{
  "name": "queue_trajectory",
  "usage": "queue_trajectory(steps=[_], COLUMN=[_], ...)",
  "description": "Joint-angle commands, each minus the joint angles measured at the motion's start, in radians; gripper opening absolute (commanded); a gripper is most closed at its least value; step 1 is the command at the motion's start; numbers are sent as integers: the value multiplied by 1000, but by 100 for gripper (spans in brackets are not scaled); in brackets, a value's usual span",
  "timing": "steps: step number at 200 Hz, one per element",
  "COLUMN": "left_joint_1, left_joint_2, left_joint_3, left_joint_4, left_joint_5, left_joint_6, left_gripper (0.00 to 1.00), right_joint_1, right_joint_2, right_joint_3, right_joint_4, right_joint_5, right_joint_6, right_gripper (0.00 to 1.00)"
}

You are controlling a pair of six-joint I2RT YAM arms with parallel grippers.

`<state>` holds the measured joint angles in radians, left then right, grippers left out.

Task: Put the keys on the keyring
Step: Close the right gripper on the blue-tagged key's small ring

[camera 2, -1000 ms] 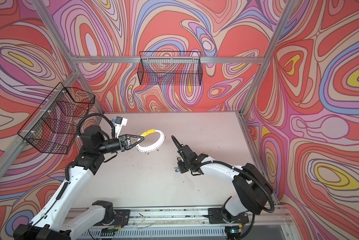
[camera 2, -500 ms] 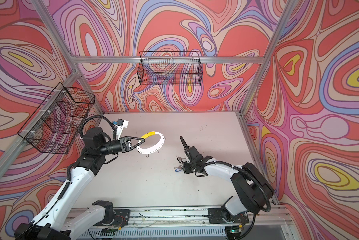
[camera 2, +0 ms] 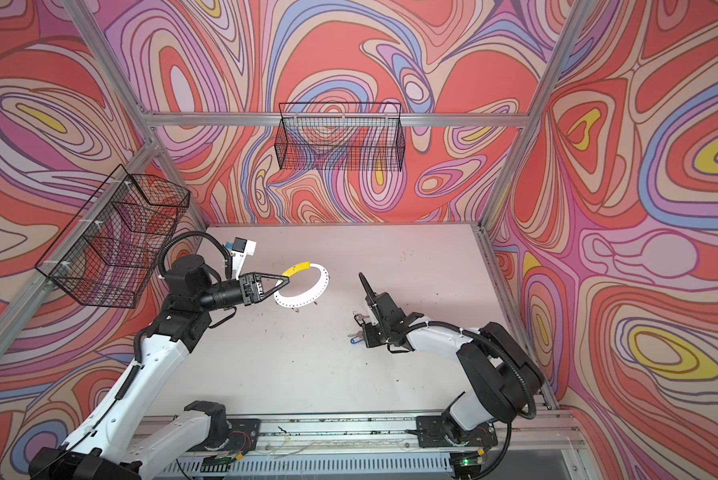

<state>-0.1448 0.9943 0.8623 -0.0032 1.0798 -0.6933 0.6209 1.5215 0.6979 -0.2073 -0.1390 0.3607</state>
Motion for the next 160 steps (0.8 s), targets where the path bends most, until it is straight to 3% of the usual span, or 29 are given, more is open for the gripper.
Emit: queue_trajectory(steps=[1, 160], left_joint_1=[-2, -2], left_joint_2=[-22, -25], left_joint_3=[-3, -5], left_joint_4=[38, 14], left_joint_5=[3, -16], left_joint_6=[-12, -2], left_gripper=[0, 0], right_joint_1=[-4, -3], right_joint_2=[17, 4], right_joint_3=[-17, -34], right_joint_4=[25, 78], right_joint_5=[-3, -16], right_joint_6=[3, 9], right_gripper=[21, 0])
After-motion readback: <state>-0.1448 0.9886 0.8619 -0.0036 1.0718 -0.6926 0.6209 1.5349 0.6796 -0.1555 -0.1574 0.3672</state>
